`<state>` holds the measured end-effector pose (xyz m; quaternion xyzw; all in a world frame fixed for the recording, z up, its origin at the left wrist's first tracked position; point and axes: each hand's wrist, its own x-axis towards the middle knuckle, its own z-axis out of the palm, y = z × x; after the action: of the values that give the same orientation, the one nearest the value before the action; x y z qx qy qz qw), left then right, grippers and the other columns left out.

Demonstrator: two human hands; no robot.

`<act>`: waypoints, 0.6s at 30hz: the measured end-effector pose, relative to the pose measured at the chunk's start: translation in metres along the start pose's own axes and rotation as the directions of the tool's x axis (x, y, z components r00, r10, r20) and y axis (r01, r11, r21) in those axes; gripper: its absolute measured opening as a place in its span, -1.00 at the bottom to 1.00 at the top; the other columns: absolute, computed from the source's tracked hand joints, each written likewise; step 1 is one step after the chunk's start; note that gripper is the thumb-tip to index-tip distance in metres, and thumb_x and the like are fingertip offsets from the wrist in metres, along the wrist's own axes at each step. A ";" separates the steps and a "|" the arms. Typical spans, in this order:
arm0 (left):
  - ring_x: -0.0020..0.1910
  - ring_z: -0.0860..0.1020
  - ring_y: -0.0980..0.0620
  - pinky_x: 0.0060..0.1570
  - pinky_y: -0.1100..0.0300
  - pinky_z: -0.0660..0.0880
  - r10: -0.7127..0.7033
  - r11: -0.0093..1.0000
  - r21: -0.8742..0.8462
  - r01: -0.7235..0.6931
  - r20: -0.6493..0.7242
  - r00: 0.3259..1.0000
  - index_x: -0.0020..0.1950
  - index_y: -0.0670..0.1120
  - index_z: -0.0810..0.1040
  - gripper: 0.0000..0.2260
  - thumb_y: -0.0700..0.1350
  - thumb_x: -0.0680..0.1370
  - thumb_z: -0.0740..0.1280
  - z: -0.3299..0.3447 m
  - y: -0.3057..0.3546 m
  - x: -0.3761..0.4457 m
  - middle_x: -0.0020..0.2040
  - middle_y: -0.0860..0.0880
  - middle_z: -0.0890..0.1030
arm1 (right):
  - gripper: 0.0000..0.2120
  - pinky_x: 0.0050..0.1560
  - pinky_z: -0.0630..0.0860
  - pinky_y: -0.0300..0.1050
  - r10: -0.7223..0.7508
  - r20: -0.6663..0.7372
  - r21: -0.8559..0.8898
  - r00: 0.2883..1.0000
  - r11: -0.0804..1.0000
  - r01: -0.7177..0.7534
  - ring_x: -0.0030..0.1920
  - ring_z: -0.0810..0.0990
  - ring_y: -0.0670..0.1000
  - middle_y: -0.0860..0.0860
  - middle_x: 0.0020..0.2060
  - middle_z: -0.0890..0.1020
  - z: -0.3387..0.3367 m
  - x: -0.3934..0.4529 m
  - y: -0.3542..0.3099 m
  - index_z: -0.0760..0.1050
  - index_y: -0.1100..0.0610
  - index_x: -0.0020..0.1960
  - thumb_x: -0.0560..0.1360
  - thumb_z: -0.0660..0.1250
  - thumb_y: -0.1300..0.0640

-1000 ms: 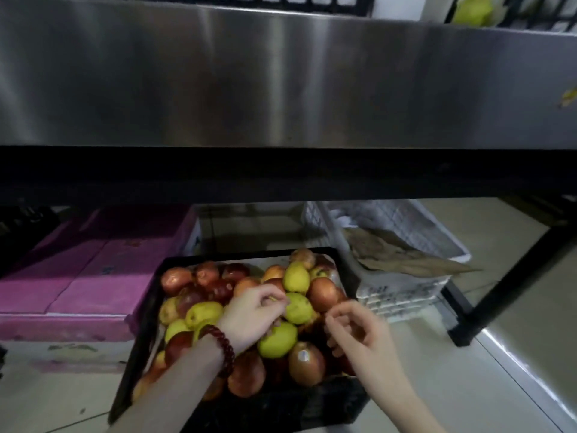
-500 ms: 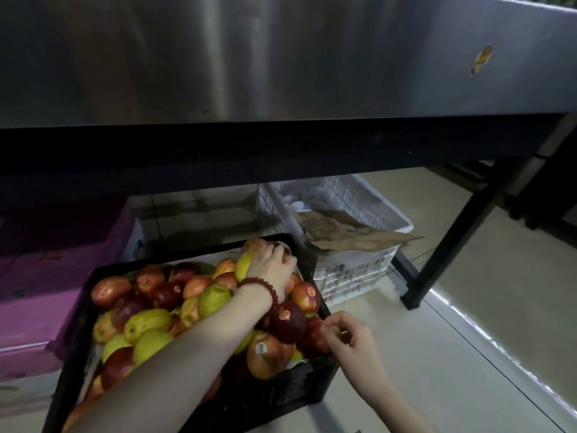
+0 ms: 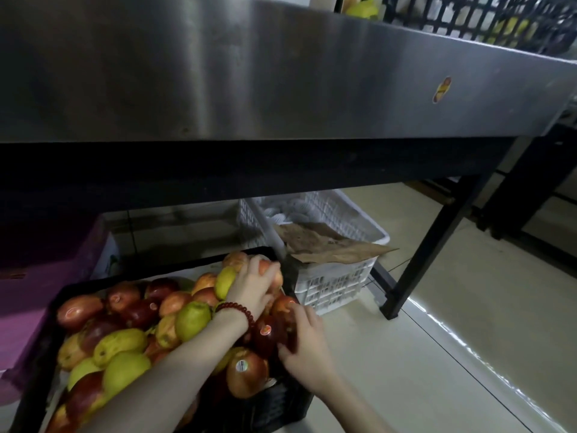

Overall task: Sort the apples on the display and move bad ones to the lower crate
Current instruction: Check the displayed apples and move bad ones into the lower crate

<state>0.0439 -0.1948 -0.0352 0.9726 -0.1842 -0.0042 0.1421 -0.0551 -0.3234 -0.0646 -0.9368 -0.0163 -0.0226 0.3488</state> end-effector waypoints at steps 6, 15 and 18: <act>0.22 0.45 -0.08 0.23 0.14 0.40 -0.341 0.790 -0.591 0.161 -0.205 0.918 0.39 0.07 0.32 -0.44 0.05 0.44 0.44 -0.051 0.002 -0.026 0.27 -0.11 0.40 | -0.02 0.52 -0.22 0.01 -0.144 0.457 -0.429 0.878 0.829 0.359 0.56 -0.23 0.17 0.15 0.57 -0.13 0.010 0.024 0.001 -0.24 0.00 0.57 0.42 0.39 0.09; 0.05 0.58 -0.04 0.02 -0.04 0.61 -0.492 0.332 -0.892 0.308 0.116 0.863 0.02 0.14 0.49 -0.51 0.14 0.17 0.58 -0.084 -0.020 -0.075 0.05 0.01 0.54 | -0.32 0.29 0.35 -0.08 -0.219 0.189 -0.345 0.957 0.898 0.274 0.28 0.37 0.16 0.08 0.24 0.35 0.018 0.027 -0.005 0.20 0.07 0.36 0.31 0.40 0.04; 0.01 0.57 -0.03 -0.16 0.04 0.65 -0.491 0.276 -0.905 0.323 0.156 0.857 0.08 -0.01 0.45 -0.58 -0.10 0.33 0.56 -0.108 -0.014 -0.095 0.06 -0.03 0.50 | -0.37 -0.03 0.41 -0.40 -0.102 -0.014 0.164 0.995 0.981 0.102 0.08 0.52 -0.04 -0.05 0.05 0.51 -0.001 0.020 -0.028 0.26 -0.14 0.11 0.15 0.50 -0.13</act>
<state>-0.0329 -0.1189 0.0602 0.7433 0.1159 -0.0649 0.6556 -0.0367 -0.3029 -0.0443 -0.9026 -0.0651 -0.0418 0.4235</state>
